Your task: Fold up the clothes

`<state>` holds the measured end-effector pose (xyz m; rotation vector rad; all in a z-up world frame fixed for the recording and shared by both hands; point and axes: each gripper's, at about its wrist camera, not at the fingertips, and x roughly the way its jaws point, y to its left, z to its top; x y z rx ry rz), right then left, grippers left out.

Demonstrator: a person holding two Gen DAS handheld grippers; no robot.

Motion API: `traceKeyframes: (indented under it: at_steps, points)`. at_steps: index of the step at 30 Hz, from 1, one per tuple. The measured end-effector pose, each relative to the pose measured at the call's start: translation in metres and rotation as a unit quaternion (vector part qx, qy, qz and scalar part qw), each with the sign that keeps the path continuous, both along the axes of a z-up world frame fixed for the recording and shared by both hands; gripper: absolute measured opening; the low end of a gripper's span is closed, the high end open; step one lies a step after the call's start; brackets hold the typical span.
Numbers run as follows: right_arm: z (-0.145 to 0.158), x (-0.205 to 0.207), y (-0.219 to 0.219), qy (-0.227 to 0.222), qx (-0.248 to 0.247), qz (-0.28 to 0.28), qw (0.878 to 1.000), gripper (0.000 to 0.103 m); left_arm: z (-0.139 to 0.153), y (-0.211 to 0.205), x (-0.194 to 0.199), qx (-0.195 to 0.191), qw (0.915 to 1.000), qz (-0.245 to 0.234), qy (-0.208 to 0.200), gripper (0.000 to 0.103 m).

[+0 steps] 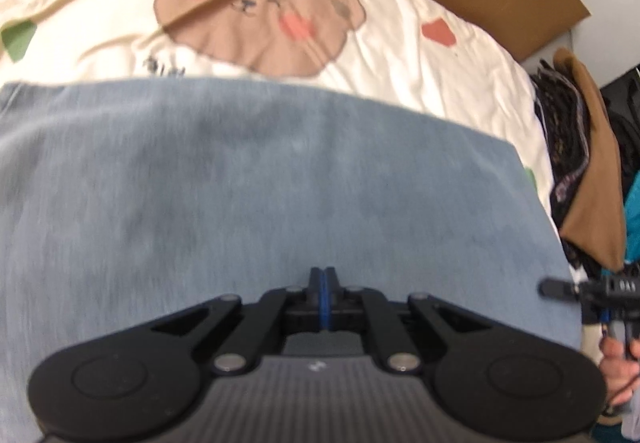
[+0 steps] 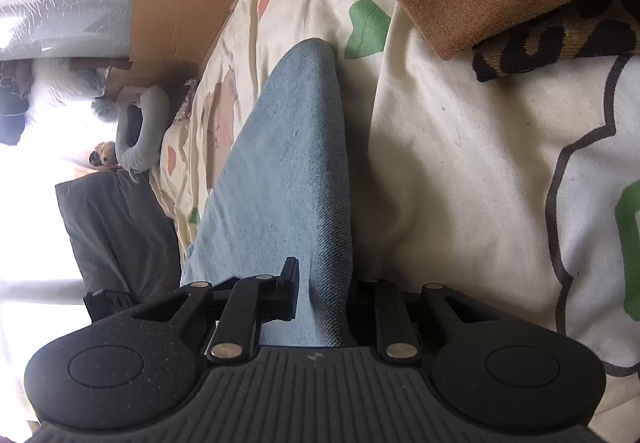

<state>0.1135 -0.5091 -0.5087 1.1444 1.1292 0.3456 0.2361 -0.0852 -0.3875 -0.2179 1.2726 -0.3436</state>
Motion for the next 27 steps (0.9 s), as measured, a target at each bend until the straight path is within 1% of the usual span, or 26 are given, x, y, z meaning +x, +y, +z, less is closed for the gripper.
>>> traceKeyframes:
  at_steps: [5,10,17,22,27]
  points:
    - [0.000,0.001,0.000,0.000,-0.005,-0.002,1.000,0.020,0.000,-0.005,0.022,0.008,0.9999,0.008,0.000,0.003]
    - [0.002,0.001,0.001,-0.001,-0.006,-0.003,1.000,0.020,0.002,-0.015,0.047,0.019,0.9996,0.014,-0.013,0.003]
    - [0.003,0.000,0.002,-0.009,-0.012,-0.002,1.000,0.020,0.004,-0.022,0.074,0.015,0.9990,0.034,-0.026,0.003]
    - [0.001,0.001,0.000,-0.008,-0.010,-0.016,1.000,0.020,-0.004,-0.029,0.085,0.016,0.9987,0.040,-0.026,0.003]
    - [-0.001,0.006,0.000,-0.007,-0.014,-0.030,0.999,0.020,-0.008,-0.025,0.080,0.007,0.9987,0.040,-0.029,0.003]
